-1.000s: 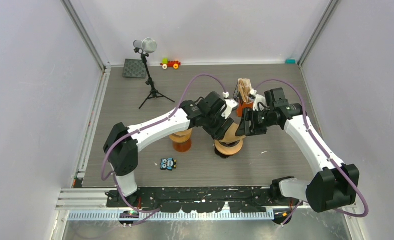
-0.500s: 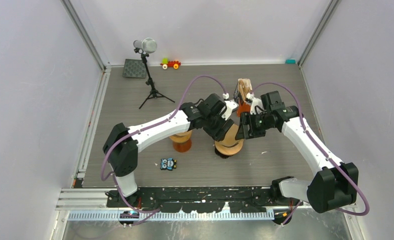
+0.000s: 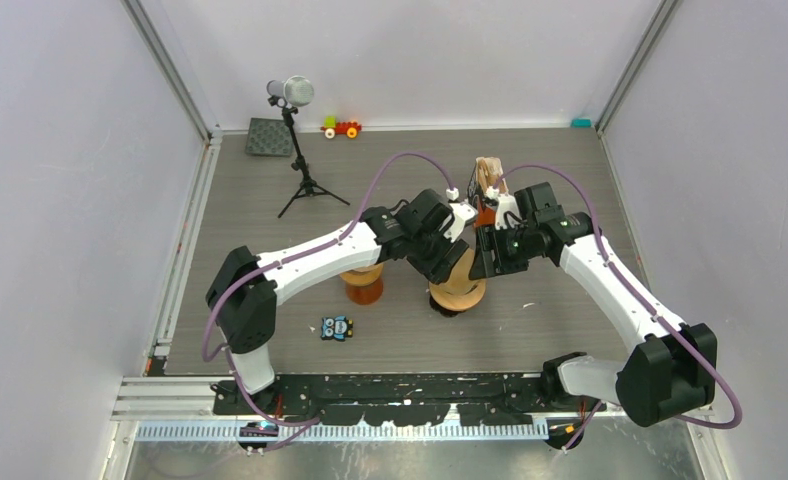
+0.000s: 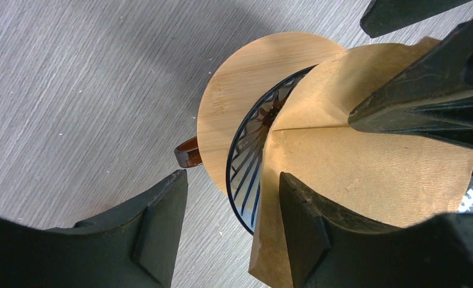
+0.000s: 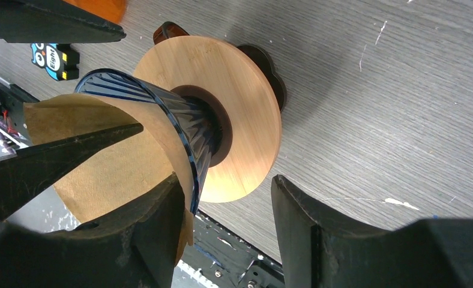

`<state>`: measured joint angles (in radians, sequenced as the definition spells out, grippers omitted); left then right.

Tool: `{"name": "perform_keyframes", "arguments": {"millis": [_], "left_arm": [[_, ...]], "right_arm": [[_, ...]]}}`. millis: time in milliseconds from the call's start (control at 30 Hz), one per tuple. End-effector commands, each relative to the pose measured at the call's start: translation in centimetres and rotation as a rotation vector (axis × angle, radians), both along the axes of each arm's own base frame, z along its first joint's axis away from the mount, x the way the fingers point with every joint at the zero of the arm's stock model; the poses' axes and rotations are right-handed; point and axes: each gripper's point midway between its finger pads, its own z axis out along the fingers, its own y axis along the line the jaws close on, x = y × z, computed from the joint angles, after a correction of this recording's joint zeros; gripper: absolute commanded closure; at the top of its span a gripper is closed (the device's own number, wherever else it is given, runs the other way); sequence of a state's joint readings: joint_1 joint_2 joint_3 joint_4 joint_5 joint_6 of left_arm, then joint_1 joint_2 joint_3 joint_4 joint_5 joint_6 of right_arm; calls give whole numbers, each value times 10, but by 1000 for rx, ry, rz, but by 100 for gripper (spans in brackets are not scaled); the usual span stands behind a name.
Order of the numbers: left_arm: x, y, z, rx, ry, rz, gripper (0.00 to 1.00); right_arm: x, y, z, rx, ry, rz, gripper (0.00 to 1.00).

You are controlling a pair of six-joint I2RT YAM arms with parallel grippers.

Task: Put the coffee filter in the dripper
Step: Place the coffee filter in the coffee dripper.

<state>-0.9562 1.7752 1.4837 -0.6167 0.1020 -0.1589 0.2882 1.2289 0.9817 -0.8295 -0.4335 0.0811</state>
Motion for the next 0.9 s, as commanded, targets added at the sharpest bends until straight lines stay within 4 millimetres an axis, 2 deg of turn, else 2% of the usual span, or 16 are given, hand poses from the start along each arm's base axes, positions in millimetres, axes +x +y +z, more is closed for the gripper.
{"name": "perform_keyframes", "arguments": {"millis": [0, 233, 533, 867], "left_arm": [[4, -2, 14, -39, -45, 18, 41], [5, 1, 12, -38, -51, 34, 41], [1, -1, 19, -67, -36, 50, 41], [-4, 1, 25, -104, -14, 84, 41]], "right_arm": [[9, -1, 5, -16, -57, 1, 41], [11, -4, 4, -43, -76, 1, 41], [15, 1, 17, -17, -105, 18, 44], [27, 8, 18, 6, -127, 45, 57]]}}
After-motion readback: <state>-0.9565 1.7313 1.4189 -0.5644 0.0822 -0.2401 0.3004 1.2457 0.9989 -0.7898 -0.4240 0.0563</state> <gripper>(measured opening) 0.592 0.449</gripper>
